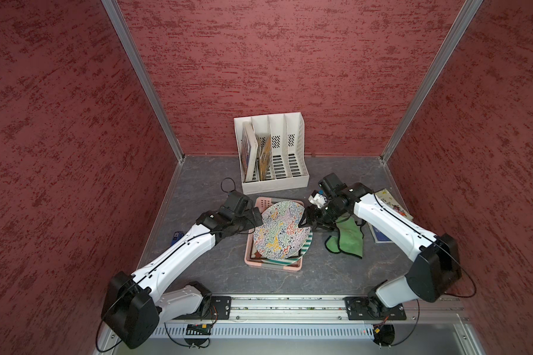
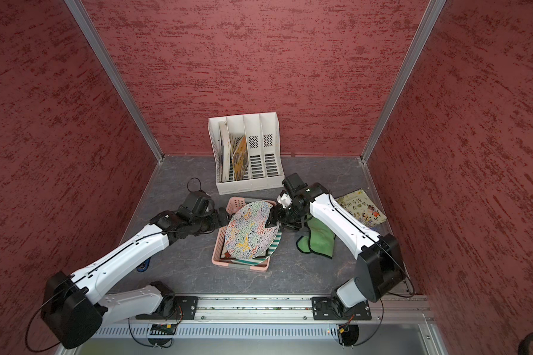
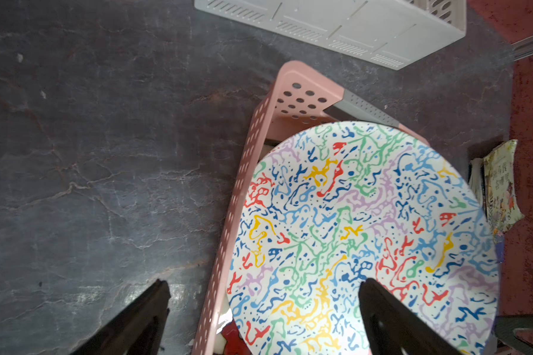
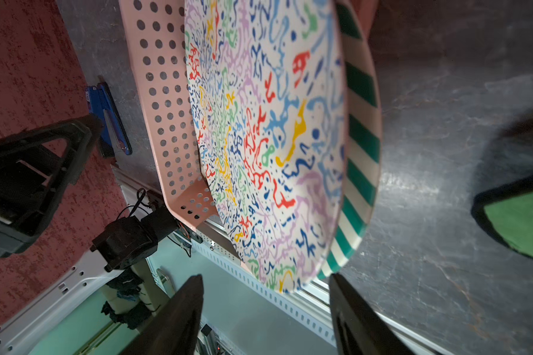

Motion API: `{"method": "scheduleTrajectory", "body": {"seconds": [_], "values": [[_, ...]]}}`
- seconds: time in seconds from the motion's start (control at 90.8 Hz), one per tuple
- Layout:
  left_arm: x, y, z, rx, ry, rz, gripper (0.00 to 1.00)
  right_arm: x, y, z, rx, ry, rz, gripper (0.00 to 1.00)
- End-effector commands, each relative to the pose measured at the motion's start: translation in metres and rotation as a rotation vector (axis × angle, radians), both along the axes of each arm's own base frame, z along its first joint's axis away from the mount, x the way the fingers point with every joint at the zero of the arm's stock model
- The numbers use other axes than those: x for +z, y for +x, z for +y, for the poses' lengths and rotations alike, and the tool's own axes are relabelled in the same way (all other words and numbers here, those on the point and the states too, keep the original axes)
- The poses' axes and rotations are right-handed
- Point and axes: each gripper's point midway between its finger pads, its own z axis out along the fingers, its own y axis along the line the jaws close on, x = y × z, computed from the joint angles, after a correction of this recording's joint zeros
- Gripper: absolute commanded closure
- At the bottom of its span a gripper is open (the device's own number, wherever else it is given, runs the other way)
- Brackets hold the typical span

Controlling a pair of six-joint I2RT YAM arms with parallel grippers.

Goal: Wipe the wet plate dry
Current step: Pick up the plate from the bin.

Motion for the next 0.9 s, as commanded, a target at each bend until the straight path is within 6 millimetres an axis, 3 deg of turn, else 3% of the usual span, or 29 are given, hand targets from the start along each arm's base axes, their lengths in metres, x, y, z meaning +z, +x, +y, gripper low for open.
{"method": "scheduleTrajectory", "body": {"seconds": [0.0,0.253,0.331,0.397,0.463,0.518,0.65,0.705,0.771,0.837,0.893], "values": [[-0.028,-0.011,0.005,0.012,-0.025,0.089,0.12,0.010,0.014,0.025,0.061,0.082,-0.058,0.40],[-0.036,-0.006,-0.010,-0.022,-0.136,0.067,0.16,0.001,0.021,0.037,0.091,0.101,-0.079,0.64],[-0.030,-0.005,-0.009,-0.020,-0.131,0.049,0.16,-0.011,0.024,0.034,0.095,0.057,-0.068,0.77],[-0.019,-0.004,-0.004,-0.009,-0.115,0.020,0.14,-0.008,0.025,0.035,0.099,0.048,-0.076,0.87],[-0.001,-0.003,0.002,0.009,-0.102,-0.021,0.13,0.007,0.030,0.035,0.092,0.063,-0.141,1.00],[0.020,0.000,0.005,0.020,-0.107,-0.072,0.12,0.026,0.038,0.035,0.075,0.077,-0.216,1.00],[0.080,0.005,-0.007,0.030,-0.188,-0.190,0.11,0.104,0.054,0.034,0.006,0.180,-0.456,1.00],[0.102,0.006,-0.023,0.009,-0.219,-0.232,0.11,0.138,0.060,0.023,-0.075,0.210,-0.553,1.00],[0.120,0.004,-0.053,-0.048,-0.223,-0.271,0.12,0.168,0.070,-0.007,-0.221,0.188,-0.647,1.00],[0.131,0.006,-0.097,-0.142,-0.191,-0.302,0.14,0.182,0.082,-0.057,-0.425,0.078,-0.713,1.00],[0.137,0.006,-0.141,-0.248,-0.172,-0.320,0.15,0.182,0.091,-0.104,-0.594,-0.035,-0.733,1.00]]}}
